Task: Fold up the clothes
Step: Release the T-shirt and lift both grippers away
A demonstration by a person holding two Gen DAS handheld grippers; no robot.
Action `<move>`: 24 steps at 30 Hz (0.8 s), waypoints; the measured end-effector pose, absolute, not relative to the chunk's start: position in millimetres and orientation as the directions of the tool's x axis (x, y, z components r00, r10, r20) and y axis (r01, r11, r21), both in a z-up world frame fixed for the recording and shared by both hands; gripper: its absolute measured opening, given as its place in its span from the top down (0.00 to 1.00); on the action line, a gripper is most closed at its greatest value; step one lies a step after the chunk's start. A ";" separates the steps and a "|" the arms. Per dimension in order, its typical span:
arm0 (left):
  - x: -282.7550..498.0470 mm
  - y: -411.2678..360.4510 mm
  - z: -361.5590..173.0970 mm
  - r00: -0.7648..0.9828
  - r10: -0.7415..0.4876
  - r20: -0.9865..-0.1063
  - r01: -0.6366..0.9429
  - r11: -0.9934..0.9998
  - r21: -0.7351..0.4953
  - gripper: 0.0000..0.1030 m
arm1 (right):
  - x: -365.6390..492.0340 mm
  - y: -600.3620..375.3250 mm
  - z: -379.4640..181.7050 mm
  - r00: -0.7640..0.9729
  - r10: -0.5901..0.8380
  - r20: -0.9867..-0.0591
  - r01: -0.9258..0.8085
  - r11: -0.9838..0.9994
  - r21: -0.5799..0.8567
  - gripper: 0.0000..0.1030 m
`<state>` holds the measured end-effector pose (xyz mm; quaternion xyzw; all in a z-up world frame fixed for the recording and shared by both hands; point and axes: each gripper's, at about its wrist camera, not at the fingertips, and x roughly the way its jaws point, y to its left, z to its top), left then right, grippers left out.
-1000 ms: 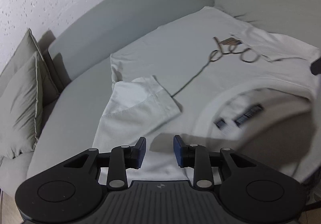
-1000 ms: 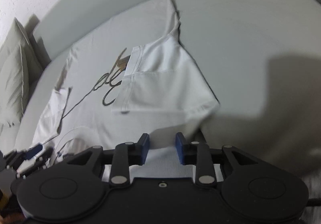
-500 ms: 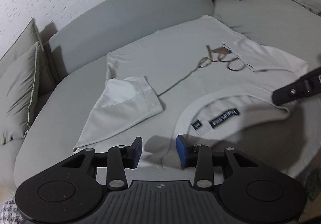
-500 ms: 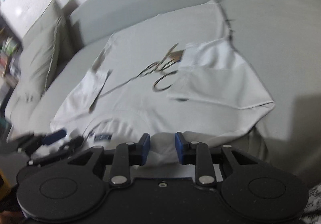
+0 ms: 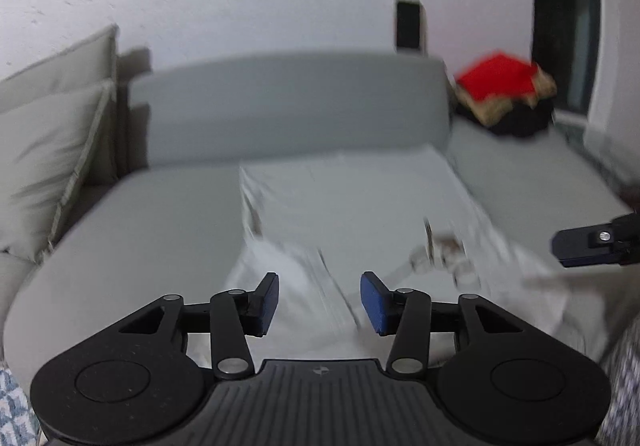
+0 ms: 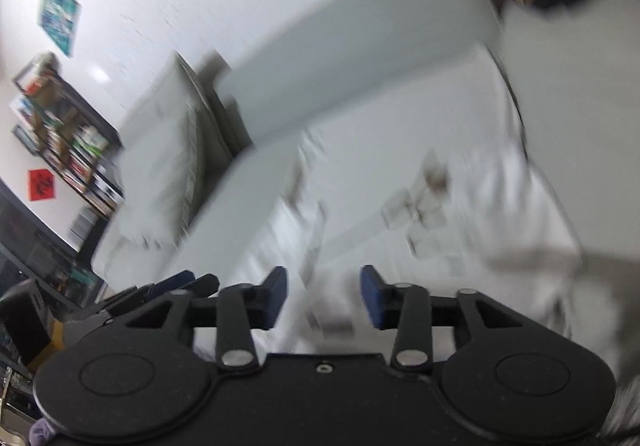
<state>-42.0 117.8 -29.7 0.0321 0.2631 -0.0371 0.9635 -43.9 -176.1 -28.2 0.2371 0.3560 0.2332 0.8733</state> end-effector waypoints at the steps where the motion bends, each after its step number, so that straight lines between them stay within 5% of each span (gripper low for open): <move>1: -37.3 122.5 -19.0 0.875 -0.046 -0.482 0.076 0.996 0.041 0.52 | -38.5 -176.5 -15.3 0.657 0.570 -0.493 -0.255 0.783 0.567 0.52; 5: -8.7 138.4 11.3 0.914 -0.011 -0.407 0.039 0.997 0.061 0.35 | -8.2 -178.7 25.1 0.713 0.547 -0.438 -0.292 0.800 0.525 0.46; 10: 60.3 153.1 4.7 0.915 0.027 -0.402 0.027 0.992 0.126 0.37 | 49.8 -195.0 34.3 0.774 0.484 -0.408 -0.253 0.827 0.502 0.30; 15: 156.1 181.8 -38.5 0.839 0.053 -0.541 -0.022 0.998 0.064 0.45 | 133.5 -219.3 -11.2 0.792 0.405 -0.456 -0.118 0.835 0.537 0.29; 17: 196.9 195.5 -60.6 0.796 0.056 -0.602 -0.061 0.998 0.013 0.48 | 168.6 -231.5 -36.7 0.789 0.371 -0.490 -0.043 0.829 0.558 0.35; 19: 234.3 210.1 -82.2 0.762 0.049 -0.646 -0.103 0.994 -0.045 0.49 | 203.4 -243.0 -62.3 0.781 0.324 -0.534 0.033 0.832 0.553 0.59; 24: 310.2 242.0 -132.8 0.704 0.004 -0.710 -0.151 0.978 -0.144 0.50 | 281.7 -270.9 -120.9 0.755 0.237 -0.611 0.132 0.858 0.497 0.60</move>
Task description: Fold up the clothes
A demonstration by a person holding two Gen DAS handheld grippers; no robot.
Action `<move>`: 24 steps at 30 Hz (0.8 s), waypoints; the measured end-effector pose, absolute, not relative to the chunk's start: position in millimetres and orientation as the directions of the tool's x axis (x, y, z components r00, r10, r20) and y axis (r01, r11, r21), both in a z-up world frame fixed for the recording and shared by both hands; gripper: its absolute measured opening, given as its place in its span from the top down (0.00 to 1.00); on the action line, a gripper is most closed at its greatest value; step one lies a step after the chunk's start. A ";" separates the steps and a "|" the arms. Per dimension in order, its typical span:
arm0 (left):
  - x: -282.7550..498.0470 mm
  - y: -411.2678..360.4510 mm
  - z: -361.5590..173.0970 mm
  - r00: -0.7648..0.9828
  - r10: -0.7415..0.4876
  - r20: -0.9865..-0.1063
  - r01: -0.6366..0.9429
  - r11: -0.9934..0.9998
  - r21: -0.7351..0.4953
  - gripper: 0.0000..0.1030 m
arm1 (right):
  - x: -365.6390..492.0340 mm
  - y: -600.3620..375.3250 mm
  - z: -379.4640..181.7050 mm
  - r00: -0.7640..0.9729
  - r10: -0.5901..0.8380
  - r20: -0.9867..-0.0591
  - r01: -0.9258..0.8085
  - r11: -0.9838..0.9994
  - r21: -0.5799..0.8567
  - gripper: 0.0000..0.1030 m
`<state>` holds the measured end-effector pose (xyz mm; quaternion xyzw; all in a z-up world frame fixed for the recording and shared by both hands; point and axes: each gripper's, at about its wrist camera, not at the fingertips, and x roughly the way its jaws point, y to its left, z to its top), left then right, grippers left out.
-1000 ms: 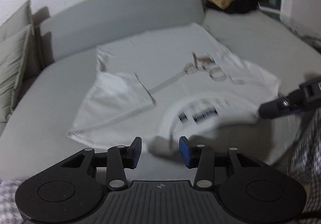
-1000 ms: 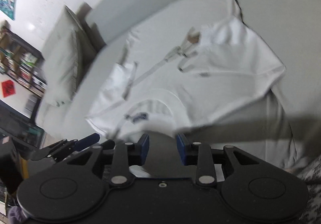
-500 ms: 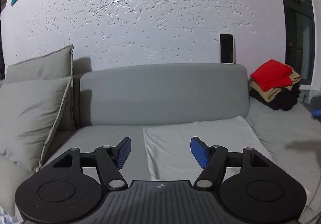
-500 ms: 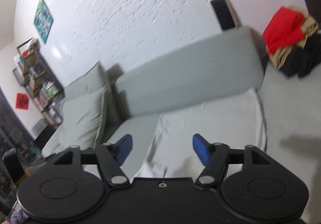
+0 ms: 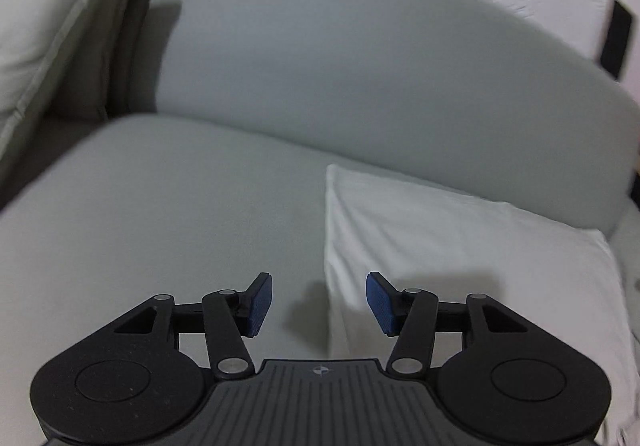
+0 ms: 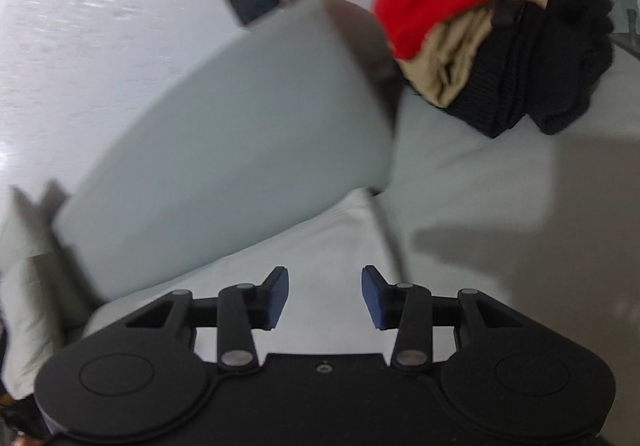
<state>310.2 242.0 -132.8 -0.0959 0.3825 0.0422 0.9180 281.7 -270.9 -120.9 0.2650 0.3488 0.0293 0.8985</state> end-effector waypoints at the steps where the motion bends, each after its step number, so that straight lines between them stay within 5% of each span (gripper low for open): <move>1: 321.2 246.0 -141.1 0.696 -0.007 -0.718 -0.148 0.977 -0.152 0.50 | 295.9 -276.1 -132.1 0.746 0.232 -0.624 0.144 0.859 0.491 0.60; 10: 398.0 235.5 -163.3 0.715 -0.084 -0.694 -0.054 0.983 -0.174 0.63 | 387.5 -296.2 -193.9 0.738 0.286 -0.611 0.147 0.815 0.560 0.70; 14: 420.2 218.4 -161.6 0.729 -0.041 -0.684 -0.023 0.996 -0.084 0.90 | 415.8 -284.5 -202.3 0.737 0.270 -0.619 0.143 0.834 0.533 0.70; 15: 423.2 214.4 -161.2 0.732 -0.026 -0.681 -0.021 0.998 -0.061 0.97 | 421.0 -282.4 -204.2 0.736 0.262 -0.624 0.147 0.838 0.525 0.76; 17: 425.5 207.0 -160.0 0.736 0.015 -0.677 -0.030 0.999 -0.011 0.97 | 429.2 -278.8 -207.7 0.736 0.244 -0.632 0.155 0.847 0.509 0.94; 24: 392.5 187.2 -135.6 0.768 0.128 -0.627 -0.087 0.992 0.096 0.97 | 394.1 -270.1 -190.1 0.813 0.163 -0.558 0.146 0.872 0.466 0.93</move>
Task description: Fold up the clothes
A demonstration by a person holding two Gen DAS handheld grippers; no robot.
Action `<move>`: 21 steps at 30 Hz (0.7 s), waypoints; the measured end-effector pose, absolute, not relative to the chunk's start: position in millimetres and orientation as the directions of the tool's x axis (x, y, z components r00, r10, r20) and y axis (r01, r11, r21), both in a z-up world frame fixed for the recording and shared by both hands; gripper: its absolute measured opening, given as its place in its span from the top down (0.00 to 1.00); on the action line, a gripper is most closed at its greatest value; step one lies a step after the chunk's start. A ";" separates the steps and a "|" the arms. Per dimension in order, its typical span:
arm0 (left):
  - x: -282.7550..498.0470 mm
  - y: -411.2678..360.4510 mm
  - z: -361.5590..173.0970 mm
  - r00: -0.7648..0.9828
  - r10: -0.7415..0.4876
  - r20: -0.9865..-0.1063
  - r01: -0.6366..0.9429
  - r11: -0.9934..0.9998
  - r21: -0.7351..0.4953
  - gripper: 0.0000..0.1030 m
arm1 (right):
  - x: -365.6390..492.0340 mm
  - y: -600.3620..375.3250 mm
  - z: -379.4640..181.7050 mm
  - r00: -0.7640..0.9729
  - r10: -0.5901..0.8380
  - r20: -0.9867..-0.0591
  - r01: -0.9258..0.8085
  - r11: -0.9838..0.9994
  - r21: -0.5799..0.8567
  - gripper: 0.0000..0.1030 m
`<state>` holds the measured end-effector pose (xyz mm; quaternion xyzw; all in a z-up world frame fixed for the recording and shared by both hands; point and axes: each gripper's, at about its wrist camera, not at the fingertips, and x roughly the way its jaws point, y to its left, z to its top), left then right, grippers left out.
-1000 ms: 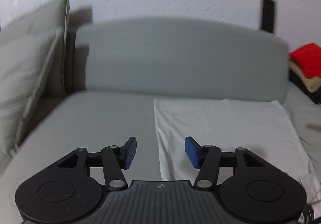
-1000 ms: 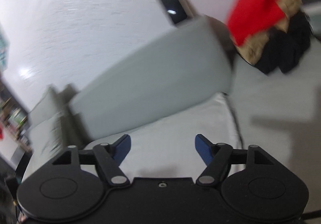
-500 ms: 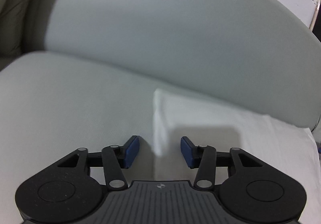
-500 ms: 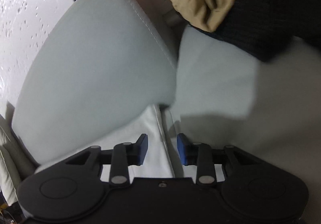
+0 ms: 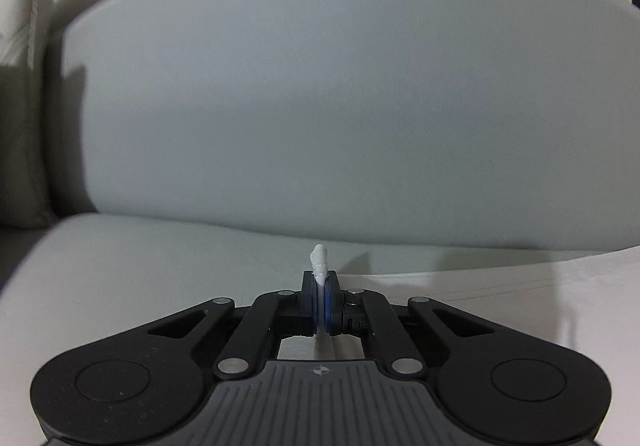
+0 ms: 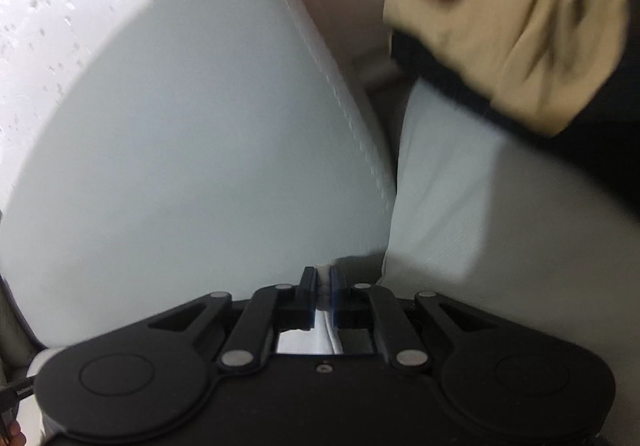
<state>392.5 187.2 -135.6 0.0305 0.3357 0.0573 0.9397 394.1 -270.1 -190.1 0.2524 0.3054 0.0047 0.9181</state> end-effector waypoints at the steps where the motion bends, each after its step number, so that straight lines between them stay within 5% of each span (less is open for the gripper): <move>1: 382.4 185.9 -127.7 0.779 0.132 -0.613 -0.086 0.991 0.104 0.97 | 385.1 -271.0 -183.8 0.821 0.160 -0.548 0.147 0.868 0.473 0.93; 12: 206.4 166.6 -35.1 0.876 0.094 -0.473 -0.025 0.988 0.150 0.97 | 215.0 -287.4 -87.9 0.851 0.212 -0.481 0.131 0.802 0.584 0.93; 21: 55.5 162.0 -40.9 0.821 0.098 -0.563 -0.056 0.994 0.091 0.97 | 69.0 -294.8 -53.6 0.799 0.258 -0.543 0.170 0.769 0.616 0.94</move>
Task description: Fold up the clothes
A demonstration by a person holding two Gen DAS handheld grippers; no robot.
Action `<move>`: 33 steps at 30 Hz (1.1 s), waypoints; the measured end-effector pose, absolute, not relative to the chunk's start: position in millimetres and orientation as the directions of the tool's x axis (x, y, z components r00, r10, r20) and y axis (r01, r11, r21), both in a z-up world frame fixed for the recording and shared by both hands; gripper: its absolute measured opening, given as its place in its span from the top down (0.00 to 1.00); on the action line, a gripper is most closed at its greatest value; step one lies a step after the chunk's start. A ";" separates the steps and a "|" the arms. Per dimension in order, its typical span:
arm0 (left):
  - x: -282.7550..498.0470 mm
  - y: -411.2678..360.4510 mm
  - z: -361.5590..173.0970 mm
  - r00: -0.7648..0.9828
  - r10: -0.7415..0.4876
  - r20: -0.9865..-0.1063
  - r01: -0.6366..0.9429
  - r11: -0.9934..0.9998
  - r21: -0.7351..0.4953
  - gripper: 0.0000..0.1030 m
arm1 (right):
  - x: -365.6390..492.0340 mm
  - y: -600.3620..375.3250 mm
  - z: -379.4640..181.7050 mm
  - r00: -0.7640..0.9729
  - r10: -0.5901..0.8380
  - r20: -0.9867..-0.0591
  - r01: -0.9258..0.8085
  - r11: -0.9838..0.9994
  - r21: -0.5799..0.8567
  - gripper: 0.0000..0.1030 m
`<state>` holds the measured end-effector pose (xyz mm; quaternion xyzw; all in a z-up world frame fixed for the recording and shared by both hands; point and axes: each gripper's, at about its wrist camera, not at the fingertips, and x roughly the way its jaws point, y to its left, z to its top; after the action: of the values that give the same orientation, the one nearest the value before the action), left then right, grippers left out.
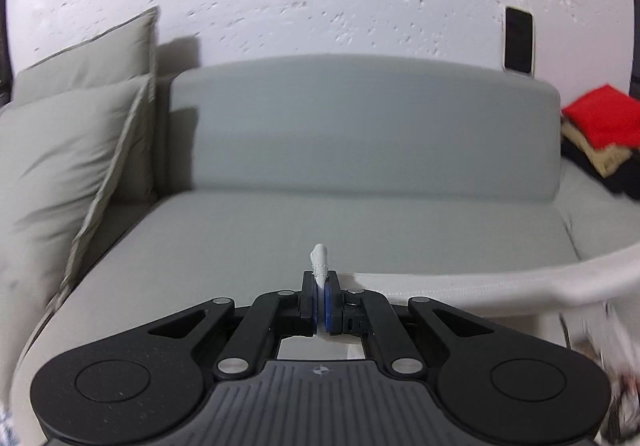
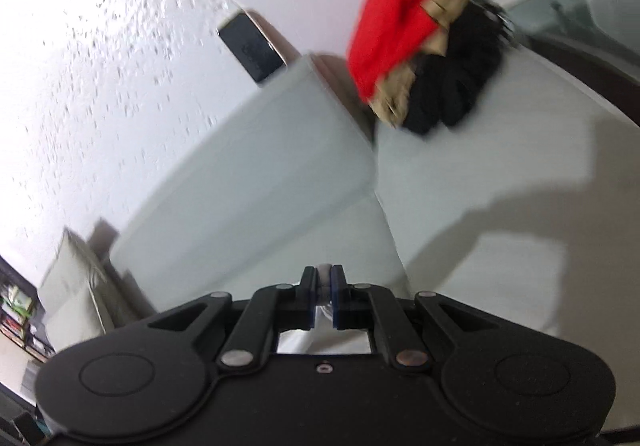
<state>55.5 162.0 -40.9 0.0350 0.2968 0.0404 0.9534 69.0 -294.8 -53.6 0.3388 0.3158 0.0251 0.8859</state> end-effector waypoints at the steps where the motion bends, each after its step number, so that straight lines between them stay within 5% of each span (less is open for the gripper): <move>1: 41.8 160.8 -45.6 0.813 0.109 -0.572 -0.060 0.993 0.105 0.97 | 59.8 -292.6 -57.4 0.789 0.255 -0.559 0.186 0.768 0.613 0.94; 10: -22.0 147.7 -88.4 0.689 0.184 -0.702 -0.081 0.981 0.177 0.95 | -1.6 -287.9 -104.3 0.721 0.167 -0.673 0.324 0.777 0.539 0.93; 14: -33.7 149.9 -88.6 0.624 0.269 -0.733 -0.115 0.960 0.254 0.71 | -18.6 -294.0 -105.1 0.749 0.189 -0.635 0.269 0.789 0.552 0.79; 16: -53.0 154.1 -81.9 0.657 0.256 -0.709 -0.132 0.965 0.226 0.67 | -30.4 -296.9 -101.7 0.796 0.188 -0.575 0.220 0.795 0.566 0.61; 21: -67.6 136.5 -67.1 0.784 0.094 -0.613 -0.037 0.994 0.106 0.60 | -22.3 -271.2 -102.7 0.806 0.305 -0.508 0.030 0.835 0.549 0.62; 30: 16.4 42.2 -118.1 0.731 0.014 -0.682 0.218 0.942 0.254 0.59 | 52.8 -216.2 -136.4 0.661 0.284 -0.695 0.064 0.901 0.428 0.70; 33: -2.6 38.4 -131.8 0.673 -0.009 -0.740 0.306 0.914 0.268 0.76 | 39.2 -220.1 -144.8 0.555 0.284 -0.782 0.076 0.918 0.388 0.69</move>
<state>-2.6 38.4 -131.8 0.1884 0.3947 -0.0881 0.8950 39.2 -220.1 -144.8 0.1927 0.4677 0.0604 0.8605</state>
